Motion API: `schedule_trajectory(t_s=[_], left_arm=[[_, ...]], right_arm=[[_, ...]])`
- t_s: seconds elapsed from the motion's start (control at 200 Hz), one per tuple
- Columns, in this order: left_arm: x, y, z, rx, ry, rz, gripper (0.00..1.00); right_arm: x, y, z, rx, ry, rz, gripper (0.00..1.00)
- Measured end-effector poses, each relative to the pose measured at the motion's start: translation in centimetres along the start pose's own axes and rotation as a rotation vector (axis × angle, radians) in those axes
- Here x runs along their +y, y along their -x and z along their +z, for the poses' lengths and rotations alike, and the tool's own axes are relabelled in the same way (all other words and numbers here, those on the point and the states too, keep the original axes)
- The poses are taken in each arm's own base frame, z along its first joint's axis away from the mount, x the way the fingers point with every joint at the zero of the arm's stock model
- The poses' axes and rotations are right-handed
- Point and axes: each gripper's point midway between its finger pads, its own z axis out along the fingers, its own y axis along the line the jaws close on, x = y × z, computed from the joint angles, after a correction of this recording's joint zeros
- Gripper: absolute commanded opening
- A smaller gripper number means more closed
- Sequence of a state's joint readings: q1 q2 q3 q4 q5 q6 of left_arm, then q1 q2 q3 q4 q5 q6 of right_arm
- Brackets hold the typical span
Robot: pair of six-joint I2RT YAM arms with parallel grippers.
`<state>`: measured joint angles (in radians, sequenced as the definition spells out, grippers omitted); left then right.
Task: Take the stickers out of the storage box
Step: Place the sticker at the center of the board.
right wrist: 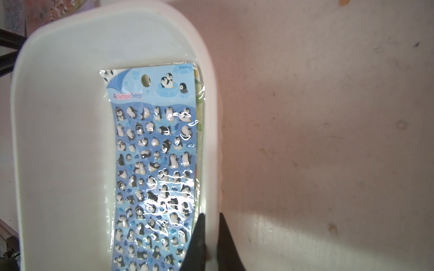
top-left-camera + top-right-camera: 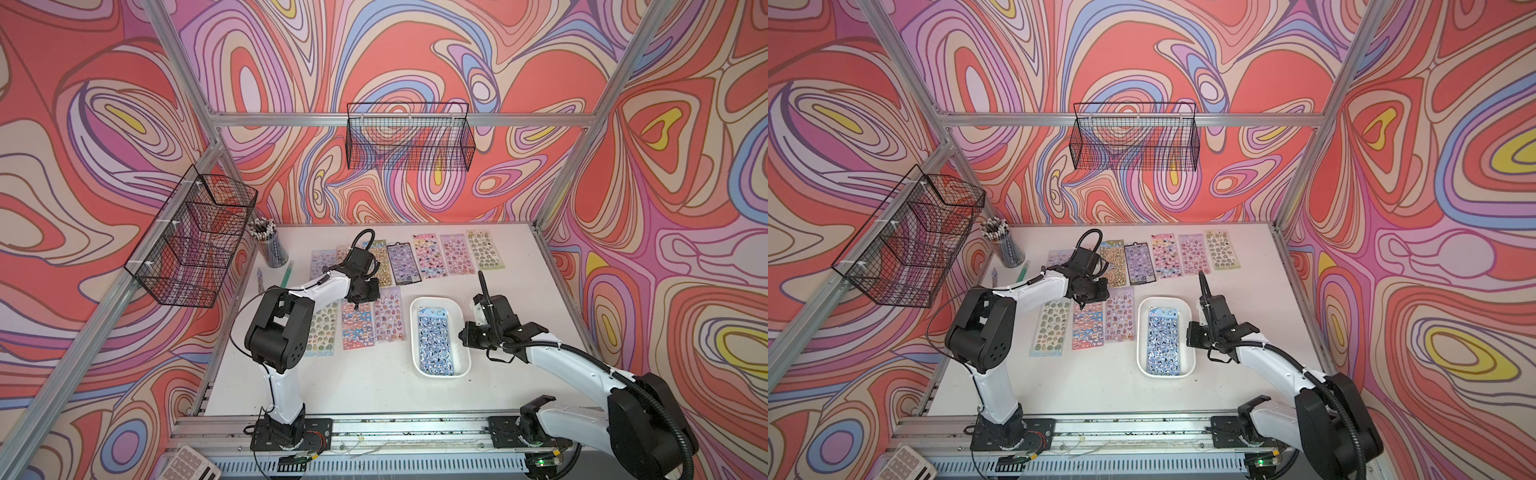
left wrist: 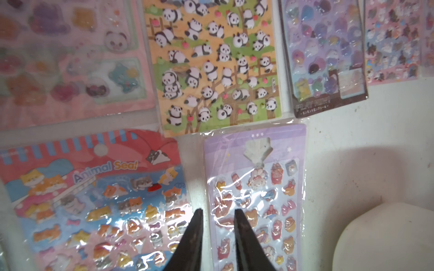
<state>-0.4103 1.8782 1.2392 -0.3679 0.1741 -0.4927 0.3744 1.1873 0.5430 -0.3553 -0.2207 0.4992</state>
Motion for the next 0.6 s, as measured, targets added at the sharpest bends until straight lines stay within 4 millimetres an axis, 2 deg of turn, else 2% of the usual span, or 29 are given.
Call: schedule_trajectory(t_s=[0.185,0.315,0.481,0.601], left_arm=[[-0.1,0.1,-0.4,-0.001,-0.001,0.004,0.43],[-1.0,0.7,-2.4,-0.028,-0.031,0.010,0.43],[-3.5,1.5,-6.2,-0.094,-0.111,0.047,0.43],[-6.6,0.7,-8.2,-0.122,-0.162,0.108,0.43]], right_arm=[[0.0,0.0,0.0,0.000,-0.003,0.001,0.00],[-0.1,0.3,-0.2,-0.002,-0.015,0.002,0.00],[-0.3,1.4,-0.6,-0.013,-0.065,0.004,0.00],[-0.8,2.7,-1.3,-0.032,-0.133,0.005,0.00]])
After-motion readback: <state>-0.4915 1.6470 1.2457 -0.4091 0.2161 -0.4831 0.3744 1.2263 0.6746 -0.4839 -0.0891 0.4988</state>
